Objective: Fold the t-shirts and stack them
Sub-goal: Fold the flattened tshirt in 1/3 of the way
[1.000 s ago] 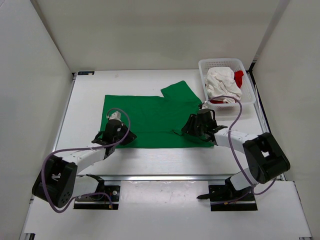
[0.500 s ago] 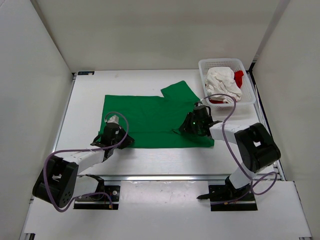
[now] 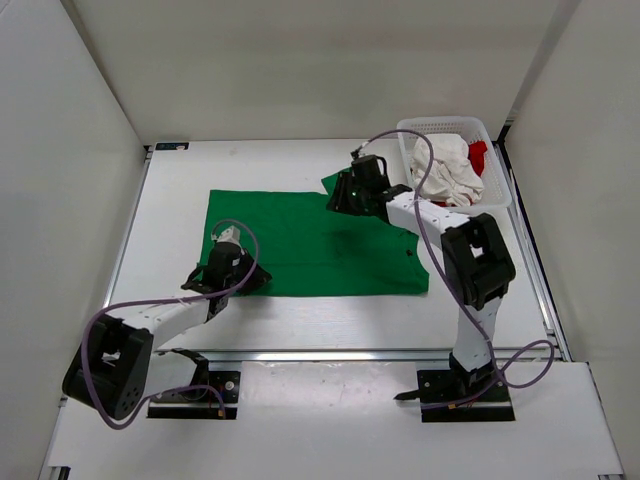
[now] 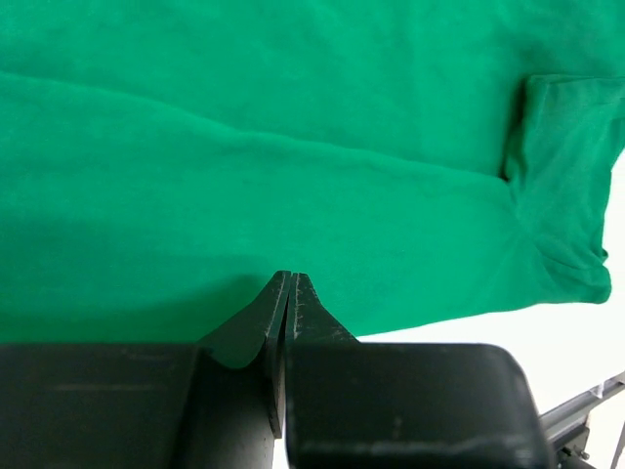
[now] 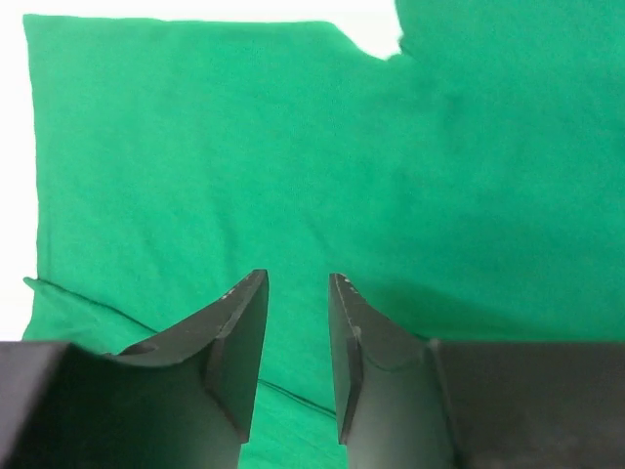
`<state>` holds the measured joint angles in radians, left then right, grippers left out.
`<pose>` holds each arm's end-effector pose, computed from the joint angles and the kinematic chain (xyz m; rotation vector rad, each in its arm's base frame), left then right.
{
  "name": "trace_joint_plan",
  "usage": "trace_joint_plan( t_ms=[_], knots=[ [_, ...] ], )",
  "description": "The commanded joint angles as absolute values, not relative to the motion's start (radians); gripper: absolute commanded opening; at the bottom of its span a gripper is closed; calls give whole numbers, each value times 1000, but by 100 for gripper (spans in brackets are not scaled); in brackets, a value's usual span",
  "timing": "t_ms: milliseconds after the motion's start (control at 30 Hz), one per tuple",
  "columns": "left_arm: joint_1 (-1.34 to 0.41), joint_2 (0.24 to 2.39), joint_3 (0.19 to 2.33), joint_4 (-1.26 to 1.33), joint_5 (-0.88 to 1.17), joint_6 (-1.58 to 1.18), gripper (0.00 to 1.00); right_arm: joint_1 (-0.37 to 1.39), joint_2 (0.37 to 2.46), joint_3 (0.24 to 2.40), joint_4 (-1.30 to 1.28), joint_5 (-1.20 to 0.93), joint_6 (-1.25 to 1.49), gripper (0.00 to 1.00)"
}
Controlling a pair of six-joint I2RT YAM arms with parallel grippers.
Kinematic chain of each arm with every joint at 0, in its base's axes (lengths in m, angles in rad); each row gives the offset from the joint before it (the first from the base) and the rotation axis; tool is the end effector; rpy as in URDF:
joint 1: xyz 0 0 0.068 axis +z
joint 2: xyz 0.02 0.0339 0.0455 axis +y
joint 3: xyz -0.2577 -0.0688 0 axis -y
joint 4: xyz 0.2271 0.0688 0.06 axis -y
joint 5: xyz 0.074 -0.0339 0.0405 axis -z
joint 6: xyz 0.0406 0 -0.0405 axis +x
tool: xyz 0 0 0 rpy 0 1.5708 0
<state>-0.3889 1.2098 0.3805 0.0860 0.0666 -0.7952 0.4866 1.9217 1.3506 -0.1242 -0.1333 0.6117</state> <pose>0.1941 -0.0825 0.1501 -0.4516 2.3670 -0.6570 0.3685 0.2011 0.2100 0.0741 2.3644 0.7122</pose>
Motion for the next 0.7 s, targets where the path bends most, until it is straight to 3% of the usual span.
trace_joint_plan(
  t_ms=[0, 133, 300, 400, 500, 667],
  knots=[
    [-408, 1166, 419, 78, 42, -802, 9, 520, 1964, 1440, -296, -97, 508, 31],
    [-423, 1181, 410, 81, 35, -799, 9, 528, 1841, 1249, -177, -54, 518, 29],
    [-475, 1239, 481, 49, 2, -781, 10, 575, 1628, 1004, -62, -2, 523, 9],
    [-569, 1314, 579, 13, -41, -752, 10, 597, 1588, 885, -29, 0, 541, 3],
    [-606, 1394, 637, -29, -100, -739, 9, 603, 1595, 824, -34, -9, 541, 0],
    [-520, 1427, 520, -11, -51, -752, 8, 624, 1577, 740, -26, -5, 549, 0]
  ],
)
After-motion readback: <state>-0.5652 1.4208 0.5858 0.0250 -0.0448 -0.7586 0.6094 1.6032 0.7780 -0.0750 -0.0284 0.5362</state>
